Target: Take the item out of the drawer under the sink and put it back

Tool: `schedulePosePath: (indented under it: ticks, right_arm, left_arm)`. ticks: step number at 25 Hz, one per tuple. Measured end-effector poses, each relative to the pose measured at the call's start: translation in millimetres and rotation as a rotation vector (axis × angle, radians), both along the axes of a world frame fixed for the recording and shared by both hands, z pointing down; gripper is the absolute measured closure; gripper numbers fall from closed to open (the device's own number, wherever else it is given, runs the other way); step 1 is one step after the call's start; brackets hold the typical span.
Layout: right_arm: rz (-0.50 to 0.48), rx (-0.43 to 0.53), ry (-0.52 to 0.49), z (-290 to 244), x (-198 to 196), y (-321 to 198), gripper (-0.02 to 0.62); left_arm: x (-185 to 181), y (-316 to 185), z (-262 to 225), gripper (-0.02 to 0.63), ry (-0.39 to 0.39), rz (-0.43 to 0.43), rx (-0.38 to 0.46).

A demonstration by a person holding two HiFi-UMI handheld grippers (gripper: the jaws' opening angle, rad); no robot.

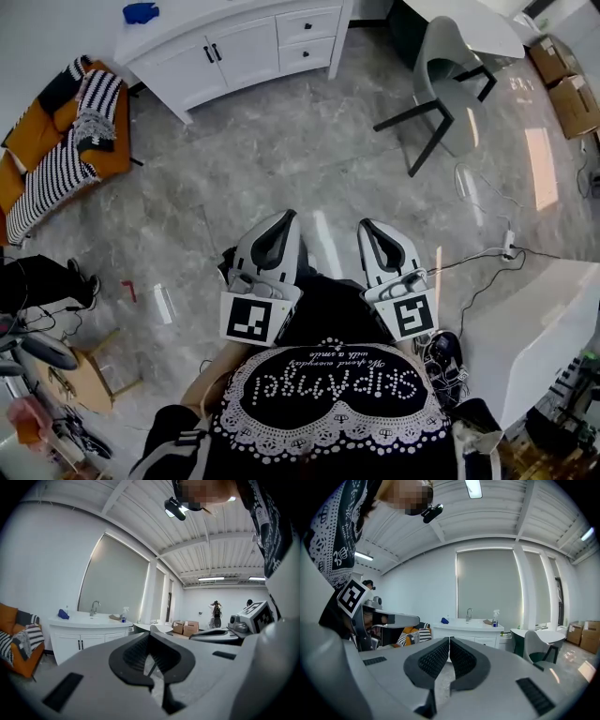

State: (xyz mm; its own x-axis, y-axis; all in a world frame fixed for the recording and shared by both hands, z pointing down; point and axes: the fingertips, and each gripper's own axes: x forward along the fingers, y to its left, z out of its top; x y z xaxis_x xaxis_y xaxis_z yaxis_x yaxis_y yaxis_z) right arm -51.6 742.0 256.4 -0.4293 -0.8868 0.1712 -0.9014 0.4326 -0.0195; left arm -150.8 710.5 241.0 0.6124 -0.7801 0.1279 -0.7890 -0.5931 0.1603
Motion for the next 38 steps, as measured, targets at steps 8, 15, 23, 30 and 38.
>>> schedulePosePath:
  ticks: [8,15,23,30,38]
  right_arm:
    - [0.006,-0.016,-0.006,-13.4,-19.1,-80.3,0.575]
    - [0.012,-0.024,-0.016,-21.3,-42.8,-144.8,0.576]
    - [0.038,-0.041,-0.026,-11.1,-43.7,-180.8,0.575]
    - [0.002,-0.066,-0.027,-4.0,-33.9,-202.7,0.575]
    - [-0.067,-0.079,-0.032,-2.8,-4.4,-259.9,0.575]
  left_arm:
    - [-13.2,-84.1,-15.0,0.603,-0.006,0.015,0.021]
    - [-32.3,-146.1,-18.8,0.603,0.002,0.026,0.007]
    - [-37.4,-183.9,-7.5,0.603,-0.001,0.033,-0.017]
    - [-33.1,-201.2,5.7,0.603,-0.038,-0.003,-0.066]
    - [-5.5,-250.7,0.5,0.603,-0.023,-0.090,-0.051]
